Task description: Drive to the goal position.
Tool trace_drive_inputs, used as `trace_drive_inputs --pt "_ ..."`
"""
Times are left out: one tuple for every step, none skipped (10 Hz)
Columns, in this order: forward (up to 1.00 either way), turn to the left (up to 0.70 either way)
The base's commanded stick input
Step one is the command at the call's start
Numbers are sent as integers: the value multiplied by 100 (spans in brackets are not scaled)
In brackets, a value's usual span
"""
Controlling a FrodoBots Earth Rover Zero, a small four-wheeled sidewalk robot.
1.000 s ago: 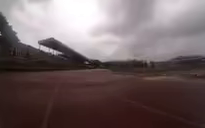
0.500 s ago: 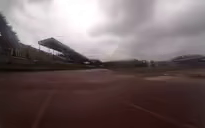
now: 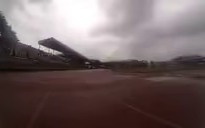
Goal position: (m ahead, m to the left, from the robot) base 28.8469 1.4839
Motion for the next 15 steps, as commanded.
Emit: trace_drive_inputs --pt "50 0" --pt "50 0" --pt "50 0" --pt "50 0" --pt "50 0" --pt "50 0" --pt "50 0" --pt "50 0" --pt "50 0" --pt "50 0" --pt "50 0" --pt "50 0" --pt "50 0" --pt "50 0" --pt "50 0"
